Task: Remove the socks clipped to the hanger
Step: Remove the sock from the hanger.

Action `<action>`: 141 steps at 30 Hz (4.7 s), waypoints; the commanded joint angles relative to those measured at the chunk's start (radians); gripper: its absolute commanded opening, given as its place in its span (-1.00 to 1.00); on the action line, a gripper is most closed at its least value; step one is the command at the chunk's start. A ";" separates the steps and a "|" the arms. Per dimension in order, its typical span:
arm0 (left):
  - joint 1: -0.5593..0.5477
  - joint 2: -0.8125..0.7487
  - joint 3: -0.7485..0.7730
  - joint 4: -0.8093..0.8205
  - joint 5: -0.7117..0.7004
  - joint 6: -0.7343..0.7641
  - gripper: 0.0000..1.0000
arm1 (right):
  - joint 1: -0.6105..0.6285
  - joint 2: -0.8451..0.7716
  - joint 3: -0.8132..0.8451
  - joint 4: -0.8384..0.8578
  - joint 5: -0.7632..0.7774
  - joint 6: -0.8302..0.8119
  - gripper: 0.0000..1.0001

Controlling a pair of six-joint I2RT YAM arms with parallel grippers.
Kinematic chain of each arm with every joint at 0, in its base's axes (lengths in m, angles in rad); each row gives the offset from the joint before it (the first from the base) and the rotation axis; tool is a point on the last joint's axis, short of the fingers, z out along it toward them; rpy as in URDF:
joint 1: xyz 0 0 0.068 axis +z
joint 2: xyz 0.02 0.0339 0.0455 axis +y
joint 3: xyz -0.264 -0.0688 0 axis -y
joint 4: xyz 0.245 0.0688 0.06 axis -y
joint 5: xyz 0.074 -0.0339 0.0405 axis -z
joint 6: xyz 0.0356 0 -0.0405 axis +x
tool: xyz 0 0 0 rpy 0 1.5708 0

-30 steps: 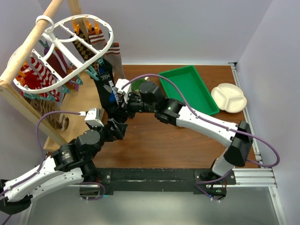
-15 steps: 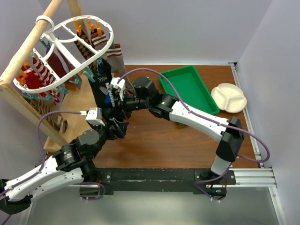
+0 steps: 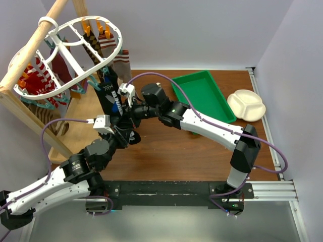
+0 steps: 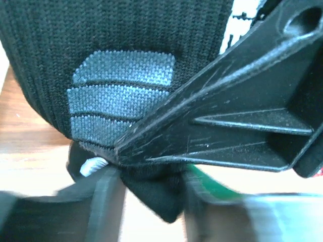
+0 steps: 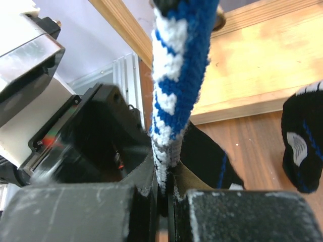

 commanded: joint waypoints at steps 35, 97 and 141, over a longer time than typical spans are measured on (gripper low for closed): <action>0.003 0.006 -0.042 0.080 0.018 -0.033 -1.00 | 0.005 -0.043 0.304 0.063 0.295 -0.214 0.60; 0.003 0.026 -0.008 0.073 0.113 0.010 -1.00 | 0.006 0.290 0.653 0.246 0.209 -0.016 -0.61; -0.011 0.448 0.173 0.313 0.267 0.177 -1.00 | 0.005 -0.504 -0.285 0.029 1.089 0.006 0.90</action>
